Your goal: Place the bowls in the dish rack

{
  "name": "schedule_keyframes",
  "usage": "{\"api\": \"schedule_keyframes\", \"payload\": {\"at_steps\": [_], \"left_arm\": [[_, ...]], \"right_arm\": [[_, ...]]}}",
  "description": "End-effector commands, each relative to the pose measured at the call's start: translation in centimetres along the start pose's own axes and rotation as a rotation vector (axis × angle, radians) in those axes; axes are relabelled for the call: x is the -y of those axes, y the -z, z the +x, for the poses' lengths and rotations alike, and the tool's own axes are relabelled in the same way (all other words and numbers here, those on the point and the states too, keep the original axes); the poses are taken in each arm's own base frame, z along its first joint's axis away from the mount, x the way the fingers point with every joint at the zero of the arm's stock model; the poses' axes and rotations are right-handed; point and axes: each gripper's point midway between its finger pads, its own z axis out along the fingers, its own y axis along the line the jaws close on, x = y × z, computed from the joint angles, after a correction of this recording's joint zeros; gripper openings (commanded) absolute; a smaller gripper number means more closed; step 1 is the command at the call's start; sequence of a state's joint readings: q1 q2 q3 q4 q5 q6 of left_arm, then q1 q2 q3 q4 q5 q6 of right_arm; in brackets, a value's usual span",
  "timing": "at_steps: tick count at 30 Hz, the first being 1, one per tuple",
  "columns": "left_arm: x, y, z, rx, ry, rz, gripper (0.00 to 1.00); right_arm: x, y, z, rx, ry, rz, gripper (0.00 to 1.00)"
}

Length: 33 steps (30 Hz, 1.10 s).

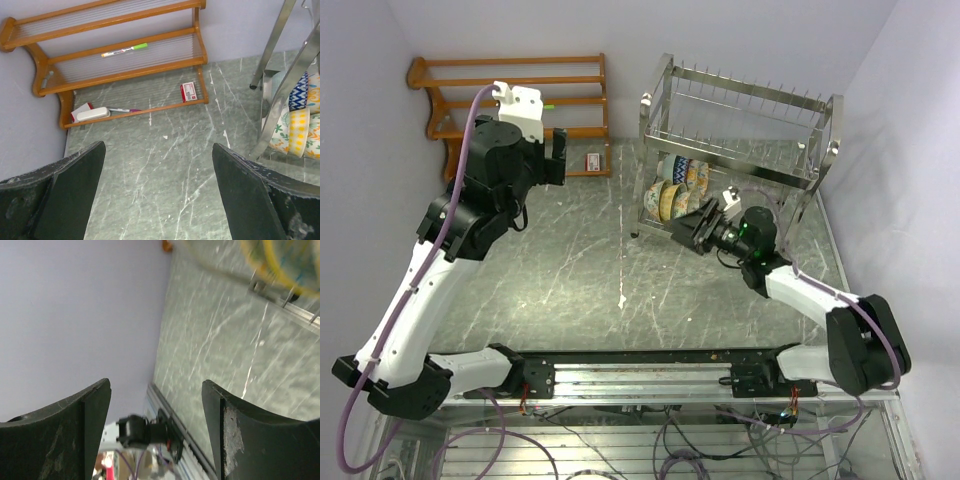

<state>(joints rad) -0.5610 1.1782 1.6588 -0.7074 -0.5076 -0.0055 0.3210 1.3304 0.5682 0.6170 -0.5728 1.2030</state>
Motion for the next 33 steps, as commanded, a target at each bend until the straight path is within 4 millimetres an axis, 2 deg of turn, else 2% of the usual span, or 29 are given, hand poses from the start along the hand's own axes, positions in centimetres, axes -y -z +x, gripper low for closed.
{"api": "schedule_keyframes", "payload": {"at_steps": [1, 3, 4, 6, 7, 13, 15, 19, 25, 33], "left_arm": [[0.8, 0.6, -1.9, 0.045, 0.074, 0.045, 0.99], [1.1, 0.5, -1.9, 0.036, 0.084, 0.059, 0.99], [1.4, 0.5, -1.9, 0.029, 0.092, 0.070, 0.99], [1.8, 0.6, -1.7, 0.013, 0.113, 0.087, 0.99], [2.0, 0.6, -1.4, 0.003, 0.129, 0.096, 0.99], [2.3, 1.1, -0.4, -0.023, 0.182, 0.109, 0.99], [2.3, 1.2, -0.2, -0.034, 0.193, 0.107, 0.99], [2.6, 1.4, 0.3, -0.062, 0.209, 0.114, 0.99], [2.9, 1.3, 1.6, -0.076, 0.253, 0.117, 0.99], [3.7, 0.8, 2.3, -0.104, 0.268, 0.129, 0.99]], "right_arm": [[0.2, 0.7, 5.3, -0.160, 0.061, 0.075, 0.73], [0.2, 0.8, 6.8, -0.217, 0.133, 0.122, 0.74], [-0.1, 0.8, 8.3, -0.269, 0.177, 0.144, 0.79], [-0.1, 1.2, 8.8, -0.307, 0.287, 0.190, 0.98], [0.3, 1.7, 8.9, -0.331, 0.321, 0.241, 0.99], [-1.2, 3.9, 8.6, -0.391, 0.597, 0.366, 1.00], [-0.8, 4.9, 9.1, -0.429, 0.634, 0.425, 1.00], [-1.9, 5.9, 10.9, -0.474, 0.715, 0.441, 1.00], [-3.7, 7.1, 11.5, -0.440, 0.697, 0.392, 1.00], [-3.1, 8.3, 11.1, -0.453, 0.731, 0.437, 1.00]]}}
